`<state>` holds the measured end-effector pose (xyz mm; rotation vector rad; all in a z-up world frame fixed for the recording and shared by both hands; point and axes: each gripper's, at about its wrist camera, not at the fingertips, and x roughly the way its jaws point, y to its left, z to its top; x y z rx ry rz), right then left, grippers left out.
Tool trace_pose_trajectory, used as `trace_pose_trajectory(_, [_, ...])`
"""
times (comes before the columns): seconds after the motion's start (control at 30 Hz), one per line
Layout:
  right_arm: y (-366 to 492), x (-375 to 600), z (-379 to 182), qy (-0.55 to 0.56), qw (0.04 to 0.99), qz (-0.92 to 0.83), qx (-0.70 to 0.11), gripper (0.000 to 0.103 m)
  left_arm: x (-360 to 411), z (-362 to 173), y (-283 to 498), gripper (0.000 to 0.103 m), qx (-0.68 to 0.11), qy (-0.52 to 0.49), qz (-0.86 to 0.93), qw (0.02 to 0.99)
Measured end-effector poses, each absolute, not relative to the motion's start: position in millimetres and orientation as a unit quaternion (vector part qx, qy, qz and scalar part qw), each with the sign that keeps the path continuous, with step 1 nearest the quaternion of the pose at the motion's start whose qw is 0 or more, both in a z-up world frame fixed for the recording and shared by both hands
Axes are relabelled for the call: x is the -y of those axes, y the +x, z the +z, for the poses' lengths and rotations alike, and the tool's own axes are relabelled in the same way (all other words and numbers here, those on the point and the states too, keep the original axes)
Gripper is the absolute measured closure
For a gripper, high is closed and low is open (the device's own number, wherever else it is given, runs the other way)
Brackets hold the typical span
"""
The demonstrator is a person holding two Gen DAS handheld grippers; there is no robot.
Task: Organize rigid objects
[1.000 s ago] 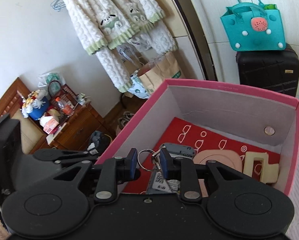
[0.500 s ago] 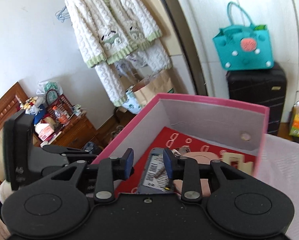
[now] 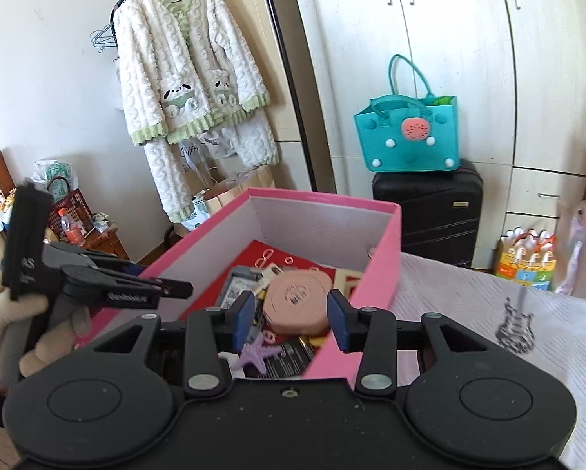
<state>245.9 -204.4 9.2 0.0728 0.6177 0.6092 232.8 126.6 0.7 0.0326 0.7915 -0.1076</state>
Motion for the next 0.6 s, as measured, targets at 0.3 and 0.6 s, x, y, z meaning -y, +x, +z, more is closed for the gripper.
trace_pose_trajectory(0.3, [218.9,224.1,2.7,0.066,0.916,0.272,-0.288,0.031,-108.3,22.1,172.1,0.042,-0.341,0.009,-0.03,0.939])
trace_pose_trajectory(0.6, [193.3,239.8,13.6,0.041,0.935,0.186,-0.3,0.0,-77.8,35.7,131.0,0.004,-0.312,0.004,-0.028,0.95])
